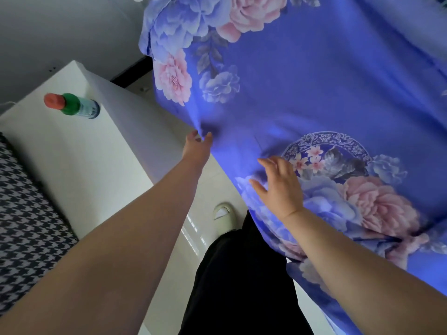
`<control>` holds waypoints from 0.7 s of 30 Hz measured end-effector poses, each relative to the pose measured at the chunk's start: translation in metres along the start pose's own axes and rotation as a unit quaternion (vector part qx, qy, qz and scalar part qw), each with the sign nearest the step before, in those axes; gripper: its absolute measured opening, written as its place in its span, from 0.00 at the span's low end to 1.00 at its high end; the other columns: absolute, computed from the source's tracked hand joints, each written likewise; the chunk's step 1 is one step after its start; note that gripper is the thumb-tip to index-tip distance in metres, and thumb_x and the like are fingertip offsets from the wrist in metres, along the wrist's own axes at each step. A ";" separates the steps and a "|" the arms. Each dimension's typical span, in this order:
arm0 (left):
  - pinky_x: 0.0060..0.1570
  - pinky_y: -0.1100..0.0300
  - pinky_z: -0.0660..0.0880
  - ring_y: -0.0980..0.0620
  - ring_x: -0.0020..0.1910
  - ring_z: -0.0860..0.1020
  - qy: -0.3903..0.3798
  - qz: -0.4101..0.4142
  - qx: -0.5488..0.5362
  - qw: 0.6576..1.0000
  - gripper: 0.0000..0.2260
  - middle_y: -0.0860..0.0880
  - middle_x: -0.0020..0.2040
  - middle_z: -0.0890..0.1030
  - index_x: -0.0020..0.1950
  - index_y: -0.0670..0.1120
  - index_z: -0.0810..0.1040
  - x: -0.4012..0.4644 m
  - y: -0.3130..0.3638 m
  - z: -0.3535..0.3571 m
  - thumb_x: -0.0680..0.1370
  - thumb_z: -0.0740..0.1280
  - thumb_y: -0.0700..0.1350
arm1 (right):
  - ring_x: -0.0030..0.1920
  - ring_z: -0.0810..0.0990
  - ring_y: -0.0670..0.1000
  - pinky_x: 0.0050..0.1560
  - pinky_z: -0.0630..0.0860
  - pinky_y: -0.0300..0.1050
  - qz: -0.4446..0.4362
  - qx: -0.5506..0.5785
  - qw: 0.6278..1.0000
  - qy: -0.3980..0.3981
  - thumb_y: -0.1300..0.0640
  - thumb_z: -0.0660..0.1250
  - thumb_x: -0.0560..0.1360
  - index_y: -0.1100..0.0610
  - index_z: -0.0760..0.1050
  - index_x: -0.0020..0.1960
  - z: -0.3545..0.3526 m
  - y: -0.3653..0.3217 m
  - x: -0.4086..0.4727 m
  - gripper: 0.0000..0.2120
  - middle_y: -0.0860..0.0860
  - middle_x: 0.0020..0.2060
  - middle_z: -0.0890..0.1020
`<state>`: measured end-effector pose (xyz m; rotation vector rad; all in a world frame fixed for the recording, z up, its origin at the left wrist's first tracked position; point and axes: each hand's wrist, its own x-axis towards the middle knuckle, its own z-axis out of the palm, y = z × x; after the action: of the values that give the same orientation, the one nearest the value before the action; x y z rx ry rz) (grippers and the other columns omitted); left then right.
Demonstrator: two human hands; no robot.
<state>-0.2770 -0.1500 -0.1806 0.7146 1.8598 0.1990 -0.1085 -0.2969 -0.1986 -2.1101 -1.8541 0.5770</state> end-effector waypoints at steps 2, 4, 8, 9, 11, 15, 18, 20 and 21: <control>0.68 0.53 0.65 0.46 0.70 0.67 0.021 0.069 0.050 0.996 0.30 0.45 0.73 0.65 0.76 0.47 0.56 -0.005 0.013 0.004 0.78 0.64 0.51 | 0.42 0.78 0.56 0.35 0.76 0.45 -0.010 -0.090 0.991 -0.097 0.47 0.79 0.57 0.58 0.77 0.54 0.004 -0.006 0.003 0.30 0.56 0.43 0.78; 0.70 0.54 0.58 0.47 0.75 0.58 0.061 0.150 0.139 0.977 0.32 0.47 0.77 0.55 0.78 0.52 0.50 -0.008 0.026 0.008 0.79 0.63 0.51 | 0.29 0.79 0.53 0.24 0.71 0.37 -0.045 -0.171 0.962 -0.207 0.55 0.81 0.47 0.59 0.80 0.42 0.006 -0.019 -0.001 0.25 0.54 0.32 0.79; 0.70 0.46 0.59 0.46 0.77 0.48 0.047 0.234 0.332 0.913 0.33 0.55 0.78 0.44 0.77 0.59 0.46 -0.009 0.055 0.014 0.79 0.63 0.51 | 0.31 0.79 0.56 0.30 0.71 0.41 -0.039 -0.047 0.959 -0.275 0.56 0.70 0.70 0.53 0.78 0.42 -0.016 -0.022 0.012 0.03 0.53 0.31 0.81; 0.70 0.45 0.59 0.47 0.77 0.46 0.038 0.245 0.377 0.892 0.34 0.56 0.78 0.42 0.77 0.60 0.46 -0.009 0.063 0.017 0.78 0.64 0.51 | 0.33 0.79 0.58 0.32 0.71 0.43 0.014 0.013 0.971 -0.239 0.56 0.67 0.73 0.52 0.77 0.44 -0.025 -0.018 0.024 0.02 0.52 0.33 0.81; 0.71 0.43 0.57 0.49 0.77 0.44 0.033 0.268 0.441 0.856 0.35 0.55 0.78 0.41 0.77 0.59 0.46 -0.004 0.077 0.024 0.77 0.65 0.53 | 0.40 0.81 0.58 0.38 0.75 0.47 0.099 0.092 0.983 -0.126 0.58 0.64 0.75 0.53 0.78 0.48 -0.045 0.002 0.062 0.05 0.52 0.40 0.82; 0.71 0.38 0.50 0.47 0.77 0.42 0.034 0.295 0.499 0.814 0.37 0.56 0.78 0.41 0.77 0.59 0.46 0.013 0.109 0.046 0.75 0.64 0.61 | 0.51 0.79 0.61 0.48 0.77 0.52 0.057 0.059 0.996 0.038 0.59 0.66 0.72 0.58 0.79 0.54 -0.076 0.069 0.162 0.12 0.57 0.51 0.81; 0.71 0.36 0.49 0.45 0.77 0.42 0.032 0.287 0.505 0.813 0.34 0.56 0.78 0.42 0.77 0.61 0.46 0.028 0.146 0.067 0.77 0.61 0.62 | 0.64 0.72 0.61 0.61 0.72 0.56 0.052 -0.009 0.996 -0.076 0.55 0.66 0.75 0.56 0.75 0.63 -0.094 0.121 0.239 0.17 0.56 0.67 0.73; 0.70 0.34 0.49 0.44 0.77 0.42 0.027 0.270 0.490 0.828 0.29 0.56 0.78 0.42 0.77 0.62 0.46 0.037 0.172 0.081 0.79 0.57 0.59 | 0.70 0.66 0.58 0.65 0.69 0.57 0.079 -0.038 0.989 -0.121 0.52 0.65 0.75 0.53 0.70 0.68 -0.109 0.151 0.280 0.22 0.53 0.72 0.66; 0.69 0.32 0.50 0.44 0.77 0.42 0.024 0.264 0.490 0.830 0.28 0.56 0.78 0.41 0.77 0.62 0.46 0.041 0.184 0.087 0.80 0.57 0.58 | 0.71 0.65 0.58 0.65 0.68 0.59 0.090 -0.040 0.987 -0.126 0.50 0.65 0.75 0.53 0.67 0.69 -0.117 0.164 0.297 0.24 0.53 0.72 0.66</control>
<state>-0.1388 0.0040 -0.1649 1.9475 1.6908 -0.4442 0.1196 -0.0204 -0.2036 -2.3707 -1.8502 0.8595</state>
